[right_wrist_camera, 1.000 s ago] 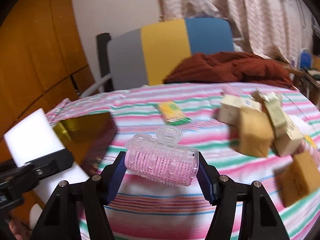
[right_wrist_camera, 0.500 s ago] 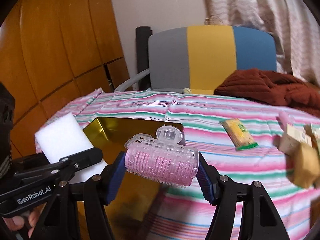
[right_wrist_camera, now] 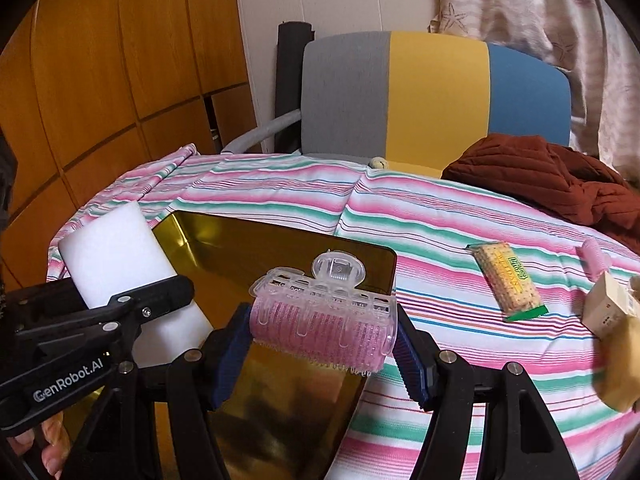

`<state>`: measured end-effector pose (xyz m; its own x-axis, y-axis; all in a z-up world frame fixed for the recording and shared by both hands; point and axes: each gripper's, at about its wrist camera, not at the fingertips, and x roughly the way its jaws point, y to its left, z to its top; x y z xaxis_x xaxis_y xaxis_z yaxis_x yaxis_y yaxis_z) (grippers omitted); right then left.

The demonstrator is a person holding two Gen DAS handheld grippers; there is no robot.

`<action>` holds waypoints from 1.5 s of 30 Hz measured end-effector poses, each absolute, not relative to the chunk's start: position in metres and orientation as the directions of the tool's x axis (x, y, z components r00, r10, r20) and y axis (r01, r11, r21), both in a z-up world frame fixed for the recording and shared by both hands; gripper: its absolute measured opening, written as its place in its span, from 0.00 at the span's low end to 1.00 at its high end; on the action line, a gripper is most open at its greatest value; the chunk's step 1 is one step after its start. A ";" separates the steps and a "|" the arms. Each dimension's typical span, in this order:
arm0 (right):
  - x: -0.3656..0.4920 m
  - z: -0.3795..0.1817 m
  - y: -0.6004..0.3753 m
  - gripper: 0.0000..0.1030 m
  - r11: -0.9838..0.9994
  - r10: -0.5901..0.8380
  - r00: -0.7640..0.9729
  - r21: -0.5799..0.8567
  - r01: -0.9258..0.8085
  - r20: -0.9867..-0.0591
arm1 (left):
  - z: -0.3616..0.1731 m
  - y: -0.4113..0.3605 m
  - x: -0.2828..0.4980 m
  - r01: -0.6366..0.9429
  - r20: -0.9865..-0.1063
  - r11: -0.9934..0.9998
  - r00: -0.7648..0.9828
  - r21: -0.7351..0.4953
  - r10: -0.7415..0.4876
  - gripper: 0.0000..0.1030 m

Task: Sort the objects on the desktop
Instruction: 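Carry the pink roller into the gold tray and open the right gripper while the left carries the sponge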

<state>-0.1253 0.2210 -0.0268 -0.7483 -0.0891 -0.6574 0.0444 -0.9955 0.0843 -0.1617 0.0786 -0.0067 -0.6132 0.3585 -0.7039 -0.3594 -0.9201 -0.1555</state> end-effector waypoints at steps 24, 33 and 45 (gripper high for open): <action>-0.152 -0.027 0.232 0.73 -0.995 -0.064 -0.760 0.102 -0.003 -0.646 | -0.032 0.090 -0.222 -0.280 -0.809 -0.949 -0.519 -0.143 0.276 0.47; -0.118 -0.023 0.252 0.81 -0.982 -0.078 -0.792 0.182 -0.043 -0.605 | -0.041 0.062 -0.227 -0.158 -0.820 -0.951 -0.480 -0.267 0.310 0.51; -0.067 -0.020 0.276 0.81 -0.970 -0.072 -0.805 0.230 -0.081 -0.589 | -0.033 0.029 -0.223 -0.025 -0.827 -0.970 -0.518 -0.240 0.219 0.51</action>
<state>-0.0670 0.2762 -0.0201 -0.8046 -0.0723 -0.5893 -0.0814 -0.9698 0.2301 -0.2235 0.0288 -0.0330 -0.5175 0.2186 -0.8273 -0.0254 -0.9703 -0.2404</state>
